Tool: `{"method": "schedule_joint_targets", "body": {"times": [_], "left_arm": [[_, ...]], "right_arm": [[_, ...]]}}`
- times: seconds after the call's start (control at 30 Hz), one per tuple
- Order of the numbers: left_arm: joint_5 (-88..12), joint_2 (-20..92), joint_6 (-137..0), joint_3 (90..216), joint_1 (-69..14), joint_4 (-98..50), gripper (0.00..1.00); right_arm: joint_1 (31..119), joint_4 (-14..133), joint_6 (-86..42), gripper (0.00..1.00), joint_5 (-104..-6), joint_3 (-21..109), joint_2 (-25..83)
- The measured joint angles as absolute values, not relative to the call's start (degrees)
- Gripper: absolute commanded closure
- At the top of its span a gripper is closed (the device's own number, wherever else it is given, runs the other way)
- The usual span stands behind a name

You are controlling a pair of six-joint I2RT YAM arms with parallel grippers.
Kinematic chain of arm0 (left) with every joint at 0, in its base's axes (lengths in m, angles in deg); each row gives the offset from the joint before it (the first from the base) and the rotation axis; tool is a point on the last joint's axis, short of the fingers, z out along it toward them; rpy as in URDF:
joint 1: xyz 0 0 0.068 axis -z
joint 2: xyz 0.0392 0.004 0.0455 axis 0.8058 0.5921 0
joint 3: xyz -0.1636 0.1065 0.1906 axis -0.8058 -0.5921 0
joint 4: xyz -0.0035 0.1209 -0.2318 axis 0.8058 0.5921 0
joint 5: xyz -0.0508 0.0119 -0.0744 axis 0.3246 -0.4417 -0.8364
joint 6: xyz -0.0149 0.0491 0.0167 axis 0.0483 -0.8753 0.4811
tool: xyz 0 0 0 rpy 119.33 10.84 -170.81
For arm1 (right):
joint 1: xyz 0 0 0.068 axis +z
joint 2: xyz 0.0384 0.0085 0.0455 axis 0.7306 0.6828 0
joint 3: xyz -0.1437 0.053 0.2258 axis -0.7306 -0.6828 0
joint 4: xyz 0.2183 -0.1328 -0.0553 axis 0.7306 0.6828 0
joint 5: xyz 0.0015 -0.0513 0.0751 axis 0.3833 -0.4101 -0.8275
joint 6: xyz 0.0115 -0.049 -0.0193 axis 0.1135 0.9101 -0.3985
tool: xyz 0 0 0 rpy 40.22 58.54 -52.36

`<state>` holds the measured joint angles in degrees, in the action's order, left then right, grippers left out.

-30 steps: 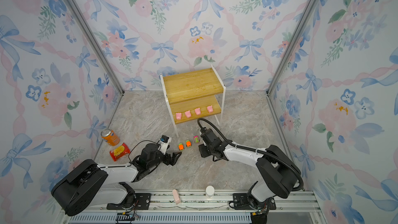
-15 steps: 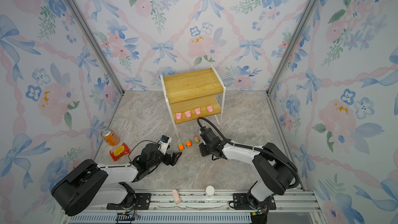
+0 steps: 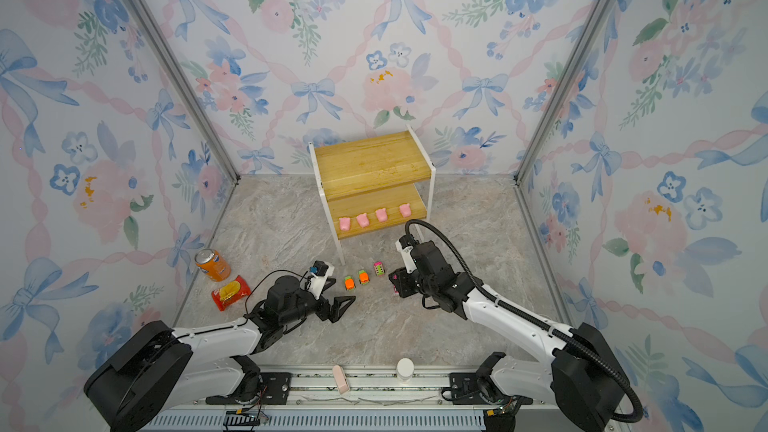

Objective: Place and organize the plastic toys onto the shelf
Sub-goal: 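Raise the truck with the right gripper while the left gripper reaches toward it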

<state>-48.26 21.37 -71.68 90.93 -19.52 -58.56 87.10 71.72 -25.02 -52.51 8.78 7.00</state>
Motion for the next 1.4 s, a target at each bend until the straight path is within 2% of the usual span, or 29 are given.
{"method": "schedule_joint_targets", "body": {"times": [0.27, 0.4, 0.77, 1.0, 1.17, 1.4], "left_arm": [[-59.8, 11.53, -72.42, 93.62, -19.19, -58.78, 0.04], [-63.83, 7.03, -72.91, 94.1, -19.12, -59.52, 0.04], [-70.58, 6.77, -67.57, 100.68, -17.38, -67.28, 0.07], [-74.01, 9.3, -61.65, 104.77, -14.1, -73.55, 0.1], [-75.26, 9.74, -57.41, 106.51, -12.85, -77.34, 0.21], [-74.08, 11.42, -48.36, 108.09, -12.76, -83.3, 0.18]], "right_arm": [[84.76, 74.1, -27.1, 0.76, -60.83, 12.03, -6.53], [84.47, 72.96, -29.44, 0.76, -64.57, 12.32, -9.41], [85.74, 65.53, -31.67, 0.75, -71.72, 12.71, -10.7], [86.83, 62.86, -30.22, 0.75, -75.41, 17.47, -10.22], [87.51, 62.16, -27.25, 0.75, -79.08, 23.27, -7.97], [89.09, 63.54, -21.72, 0.74, -83.89, 29.3, -6.26]]}}
